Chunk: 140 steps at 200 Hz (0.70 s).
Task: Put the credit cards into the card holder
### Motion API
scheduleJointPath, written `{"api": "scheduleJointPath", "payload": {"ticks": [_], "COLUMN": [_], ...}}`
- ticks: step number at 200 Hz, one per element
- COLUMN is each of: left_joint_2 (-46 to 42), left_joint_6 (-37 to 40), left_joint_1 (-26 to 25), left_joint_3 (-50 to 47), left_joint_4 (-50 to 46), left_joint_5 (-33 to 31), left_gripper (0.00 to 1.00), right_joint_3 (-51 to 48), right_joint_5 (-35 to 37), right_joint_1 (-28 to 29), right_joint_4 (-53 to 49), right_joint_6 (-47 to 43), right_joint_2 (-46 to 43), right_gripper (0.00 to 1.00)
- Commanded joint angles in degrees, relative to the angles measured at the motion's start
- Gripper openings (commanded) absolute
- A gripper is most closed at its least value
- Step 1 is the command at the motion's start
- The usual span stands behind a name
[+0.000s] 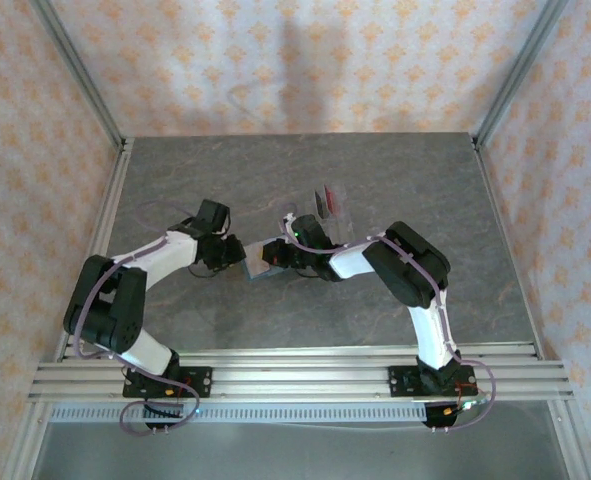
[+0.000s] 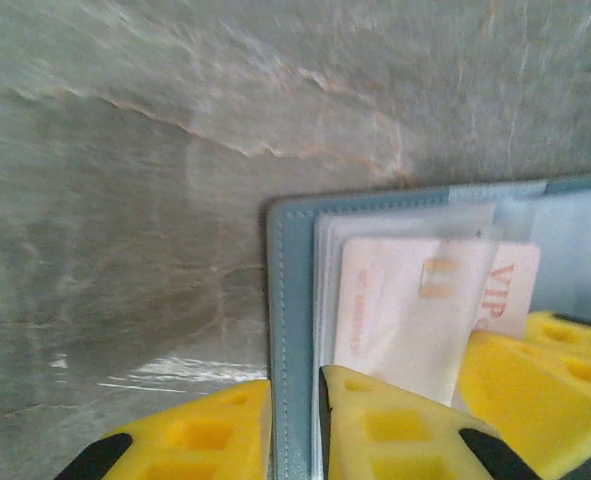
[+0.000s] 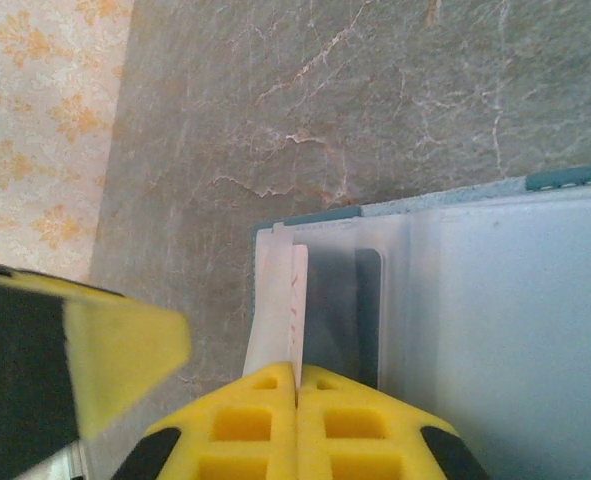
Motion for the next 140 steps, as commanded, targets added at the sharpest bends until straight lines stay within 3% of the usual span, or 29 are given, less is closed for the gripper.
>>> {"api": "scheduleJointPath", "payload": {"ticks": [1,53,140], "left_joint_2": [-0.6,4.0,10.5], "left_joint_6": [-1.3,-2.2,-2.6], "left_joint_1": [0.2,0.5,0.3], "left_joint_3": [0.0,2.5,3.2], "left_joint_4": [-2.2,-0.8,2.4], "left_joint_5": [0.8,1.5,2.7], "left_gripper": [0.15,0.03,0.02], "right_joint_3": [-0.1,0.6,3.2], "right_joint_5": [-1.4,-3.9,-6.0], "right_joint_1": [0.1,-0.2,-0.2], "right_joint_4": [-3.6,-5.5,-9.9], "right_joint_6": [-1.9,-3.4,-6.1], "right_joint_2": [2.0,2.0,2.6], "right_gripper": [0.02,0.02,0.03]}}
